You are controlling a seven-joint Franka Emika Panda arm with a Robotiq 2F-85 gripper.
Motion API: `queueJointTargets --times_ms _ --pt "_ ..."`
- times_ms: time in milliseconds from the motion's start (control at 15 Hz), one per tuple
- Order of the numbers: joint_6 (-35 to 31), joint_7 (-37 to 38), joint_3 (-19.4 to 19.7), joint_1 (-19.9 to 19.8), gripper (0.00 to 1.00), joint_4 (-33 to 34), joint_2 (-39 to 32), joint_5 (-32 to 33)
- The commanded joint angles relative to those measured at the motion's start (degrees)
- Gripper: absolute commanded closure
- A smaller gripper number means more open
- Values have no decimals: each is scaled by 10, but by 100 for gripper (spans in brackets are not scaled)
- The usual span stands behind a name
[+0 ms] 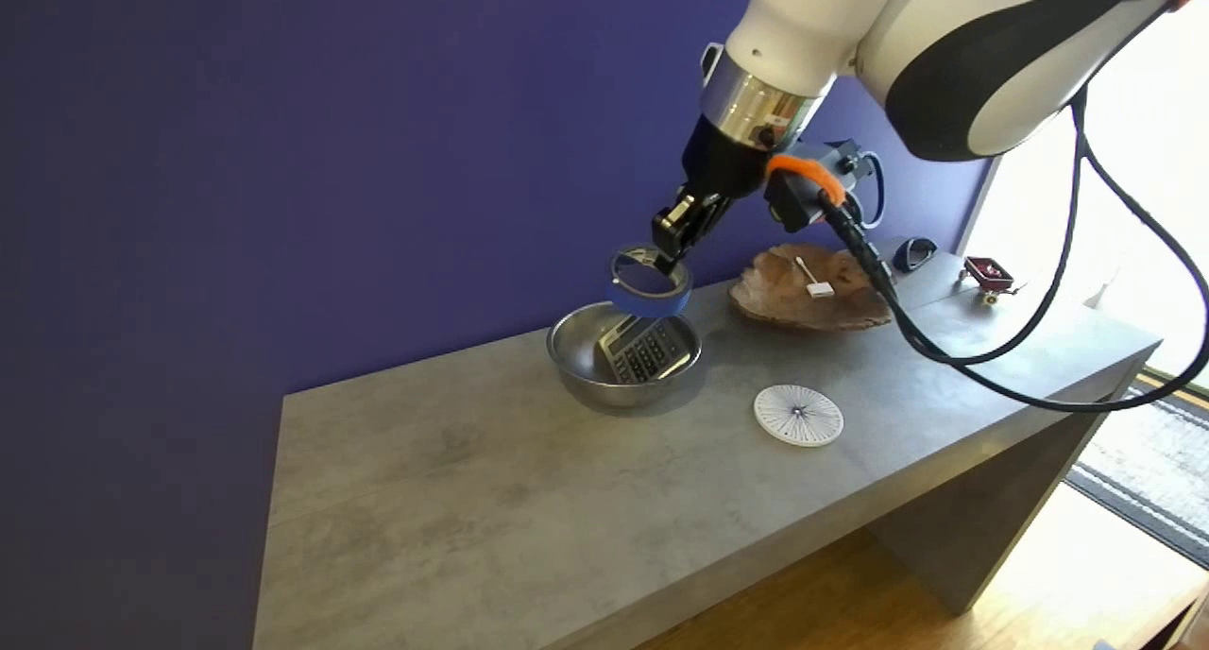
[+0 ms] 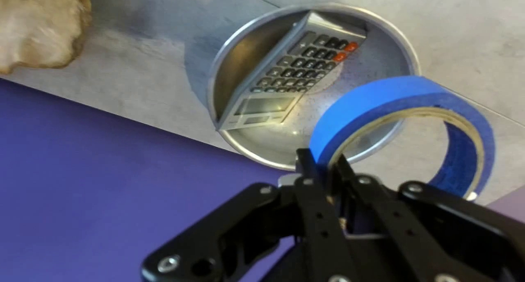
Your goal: Move the tape to the metal bowl
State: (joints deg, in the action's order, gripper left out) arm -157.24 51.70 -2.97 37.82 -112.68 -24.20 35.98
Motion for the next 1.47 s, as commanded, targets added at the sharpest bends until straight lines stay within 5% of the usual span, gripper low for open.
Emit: queueJointTargets --times_ms 0,467,533,600,733,1133,1267,1400 --pt "-18 -21 -2 -1 97 104 -106 -29" --pt "-38 -162 -39 -31 97 223 -242 -234" --pt "-35 -174 -38 -32 89 236 -253 -255" --pt "-33 -187 -39 -35 63 243 -255 -275" --pt "-37 -204 -35 -39 56 251 -250 -306" --pt "-1 -251 -29 -56 14 198 -175 -338" --pt "-15 -290 -56 -81 0 154 -136 -345" --pt "-32 -357 -111 -124 0 95 -91 -366"
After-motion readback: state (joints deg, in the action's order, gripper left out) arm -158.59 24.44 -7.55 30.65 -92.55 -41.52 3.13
